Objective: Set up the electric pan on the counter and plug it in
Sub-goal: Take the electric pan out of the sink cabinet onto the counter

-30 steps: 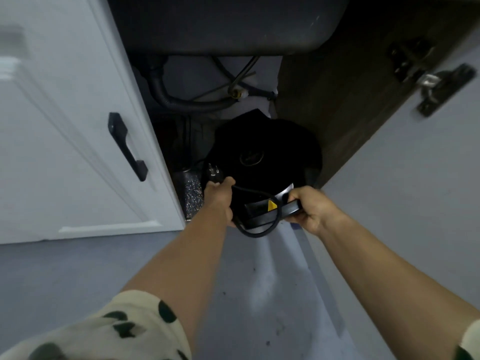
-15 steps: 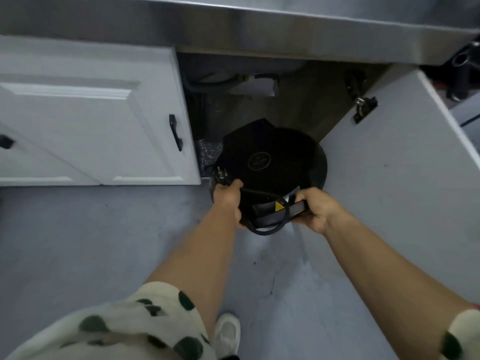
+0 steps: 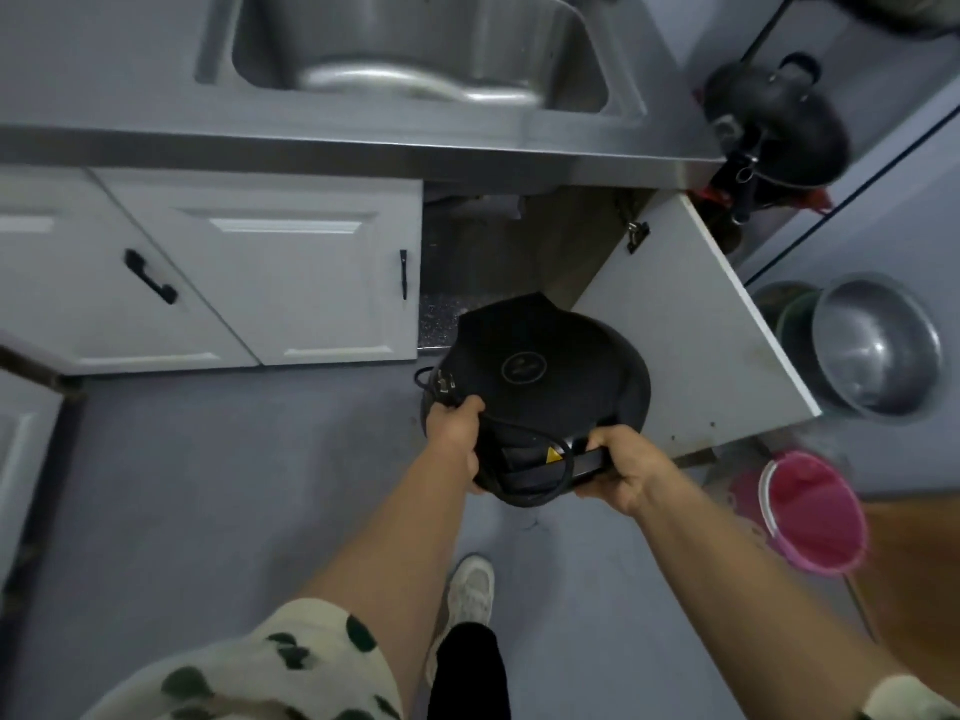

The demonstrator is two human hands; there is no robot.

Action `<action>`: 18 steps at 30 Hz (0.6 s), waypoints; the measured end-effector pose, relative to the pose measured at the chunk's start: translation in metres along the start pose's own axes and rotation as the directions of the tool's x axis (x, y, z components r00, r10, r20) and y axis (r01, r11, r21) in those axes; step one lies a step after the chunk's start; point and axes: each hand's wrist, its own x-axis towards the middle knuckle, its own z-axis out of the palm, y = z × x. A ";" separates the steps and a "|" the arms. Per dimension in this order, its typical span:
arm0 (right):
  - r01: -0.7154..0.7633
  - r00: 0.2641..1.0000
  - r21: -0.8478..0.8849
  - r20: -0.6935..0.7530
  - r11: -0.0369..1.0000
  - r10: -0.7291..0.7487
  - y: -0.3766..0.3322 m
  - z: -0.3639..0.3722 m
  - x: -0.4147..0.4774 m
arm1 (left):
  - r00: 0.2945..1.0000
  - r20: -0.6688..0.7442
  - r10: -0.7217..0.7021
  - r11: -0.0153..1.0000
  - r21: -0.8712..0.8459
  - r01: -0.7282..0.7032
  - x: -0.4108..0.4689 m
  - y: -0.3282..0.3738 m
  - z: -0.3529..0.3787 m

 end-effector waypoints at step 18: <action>0.151 0.984 0.241 0.061 0.959 -0.170 0.049 0.058 -0.349 | 0.930 0.101 0.354 0.925 0.108 -0.364 -0.299 0.086 -0.174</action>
